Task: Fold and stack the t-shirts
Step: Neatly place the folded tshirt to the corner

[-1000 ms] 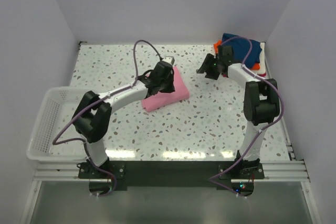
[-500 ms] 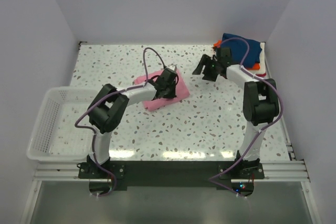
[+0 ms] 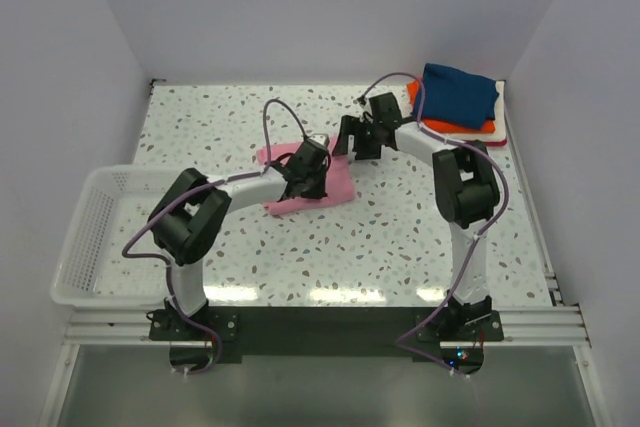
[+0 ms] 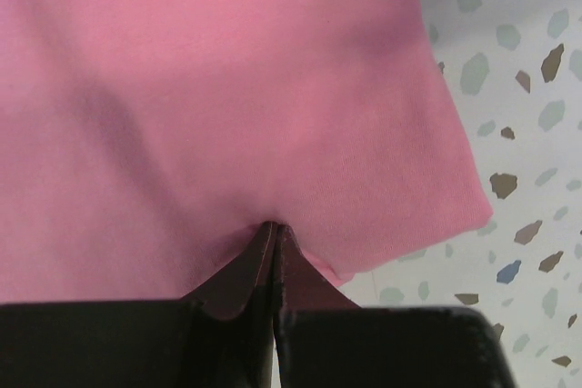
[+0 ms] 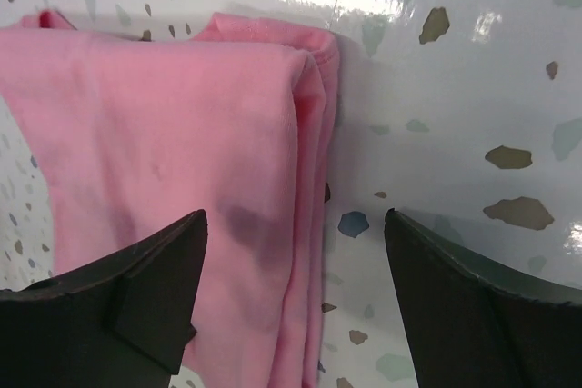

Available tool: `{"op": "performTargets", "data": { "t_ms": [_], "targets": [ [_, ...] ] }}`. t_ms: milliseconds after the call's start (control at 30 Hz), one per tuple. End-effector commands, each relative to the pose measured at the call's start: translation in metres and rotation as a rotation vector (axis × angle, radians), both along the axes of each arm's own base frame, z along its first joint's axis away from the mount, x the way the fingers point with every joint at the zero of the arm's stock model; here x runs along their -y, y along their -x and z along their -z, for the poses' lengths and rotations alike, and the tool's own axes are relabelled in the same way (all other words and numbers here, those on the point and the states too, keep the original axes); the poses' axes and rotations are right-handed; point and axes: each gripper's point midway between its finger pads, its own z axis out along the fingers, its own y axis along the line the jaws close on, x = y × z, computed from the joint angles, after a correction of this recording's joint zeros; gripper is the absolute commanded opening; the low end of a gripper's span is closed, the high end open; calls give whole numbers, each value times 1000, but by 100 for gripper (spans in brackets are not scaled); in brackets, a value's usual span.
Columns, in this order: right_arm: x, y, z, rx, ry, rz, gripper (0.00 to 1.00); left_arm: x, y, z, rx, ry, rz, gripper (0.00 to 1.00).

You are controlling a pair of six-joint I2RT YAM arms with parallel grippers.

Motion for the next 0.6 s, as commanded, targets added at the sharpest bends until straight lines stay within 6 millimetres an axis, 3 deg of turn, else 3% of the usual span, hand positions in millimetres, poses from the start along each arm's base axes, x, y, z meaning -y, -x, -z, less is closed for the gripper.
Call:
{"op": "performTargets", "data": {
  "t_ms": [0,300,500,567],
  "targets": [
    [-4,9,8,-6,50,-29,82,-10,18,-4,-22,-20,34,4],
    [8,54,24,-91,73,59,81,-11,16,-9,-28,2,44,4],
    [-8,73,28,-127,80,59,77,-15,15,-8,-35,9,35,4],
    [-16,78,38,-159,83,55,74,-15,15,-8,-37,14,35,4]
  ]
}}
